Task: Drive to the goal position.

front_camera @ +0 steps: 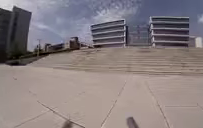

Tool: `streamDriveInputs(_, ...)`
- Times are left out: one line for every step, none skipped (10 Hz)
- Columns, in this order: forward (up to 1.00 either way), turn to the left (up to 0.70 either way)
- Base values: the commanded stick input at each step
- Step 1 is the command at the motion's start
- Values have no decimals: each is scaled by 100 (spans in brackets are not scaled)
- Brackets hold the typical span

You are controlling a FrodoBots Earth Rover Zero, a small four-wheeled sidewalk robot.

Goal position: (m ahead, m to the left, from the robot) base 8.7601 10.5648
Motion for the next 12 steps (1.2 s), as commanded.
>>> streamDriveInputs(70, 5)
streamDriveInputs(70, 2)
streamDriveInputs(70, 2)
streamDriveInputs(70, 2)
streamDriveInputs(70, 2)
streamDriveInputs(70, 2)
streamDriveInputs(70, 2)
streamDriveInputs(70, 2)
streamDriveInputs(70, 2)
streamDriveInputs(70, 2)
streamDriveInputs(70, 2)
streamDriveInputs(70, 2)
